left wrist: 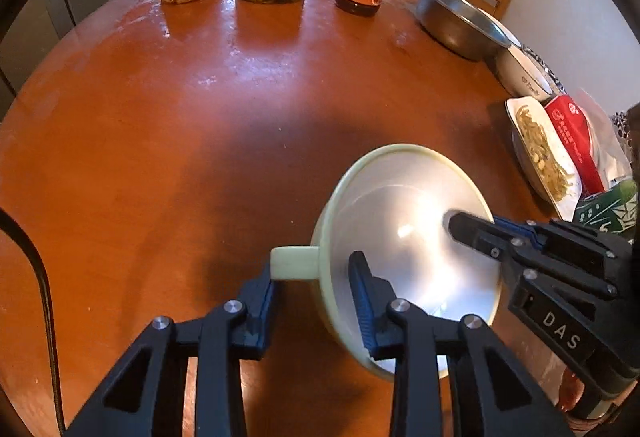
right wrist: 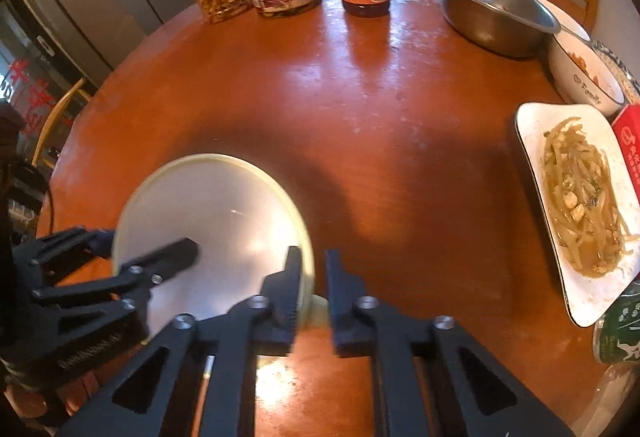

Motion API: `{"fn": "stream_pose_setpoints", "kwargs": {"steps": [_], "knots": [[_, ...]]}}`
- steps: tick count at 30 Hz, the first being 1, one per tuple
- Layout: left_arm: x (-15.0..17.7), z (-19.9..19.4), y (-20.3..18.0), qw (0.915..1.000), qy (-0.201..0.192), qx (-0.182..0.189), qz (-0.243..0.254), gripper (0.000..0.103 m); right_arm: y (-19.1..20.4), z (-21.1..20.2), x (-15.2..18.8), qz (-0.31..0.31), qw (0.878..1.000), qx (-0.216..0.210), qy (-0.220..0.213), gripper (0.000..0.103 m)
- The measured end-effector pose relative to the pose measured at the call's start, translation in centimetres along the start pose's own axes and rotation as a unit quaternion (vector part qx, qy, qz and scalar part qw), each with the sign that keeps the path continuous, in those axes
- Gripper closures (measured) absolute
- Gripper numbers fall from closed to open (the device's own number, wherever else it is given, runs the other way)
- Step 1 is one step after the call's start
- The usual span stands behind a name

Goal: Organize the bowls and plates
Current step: 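Close both grippers on the cream bowl rim and lift it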

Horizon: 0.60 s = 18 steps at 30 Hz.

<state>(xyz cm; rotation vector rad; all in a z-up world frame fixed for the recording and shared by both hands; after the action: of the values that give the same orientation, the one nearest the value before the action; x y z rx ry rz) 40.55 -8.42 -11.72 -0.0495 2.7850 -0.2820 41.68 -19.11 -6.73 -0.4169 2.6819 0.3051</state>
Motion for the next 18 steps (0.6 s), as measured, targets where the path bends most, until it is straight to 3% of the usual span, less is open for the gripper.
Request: {"fn": "stream_pose_setpoints", "kwargs": {"steps": [7, 18], "knots": [[0.6, -1.8, 0.0, 0.9998, -0.009, 0.018, -0.004, 0.072, 0.2, -1.4, 0.6, 0.011, 1.000, -0.019, -0.004, 0.098], [3.3, -9.0, -1.4, 0.9977, -0.056, 0.037, 0.013, 0.072, 2.2, -8.0, 2.0, -0.007, 0.999, -0.012, -0.048, 0.097]]}}
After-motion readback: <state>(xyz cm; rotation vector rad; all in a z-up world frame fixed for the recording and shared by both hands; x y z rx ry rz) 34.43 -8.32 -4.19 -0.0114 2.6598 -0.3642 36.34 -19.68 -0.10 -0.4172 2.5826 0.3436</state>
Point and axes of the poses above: each gripper's, at about its wrist camera, not at the fingertips, and z roughly the way its jaws point, y to its left, x to its underside, the point moved 7 cm from there along z, roughly the way its jaws point, and after that the axes turned 4 degrees about -z, right-handed, at the moved point
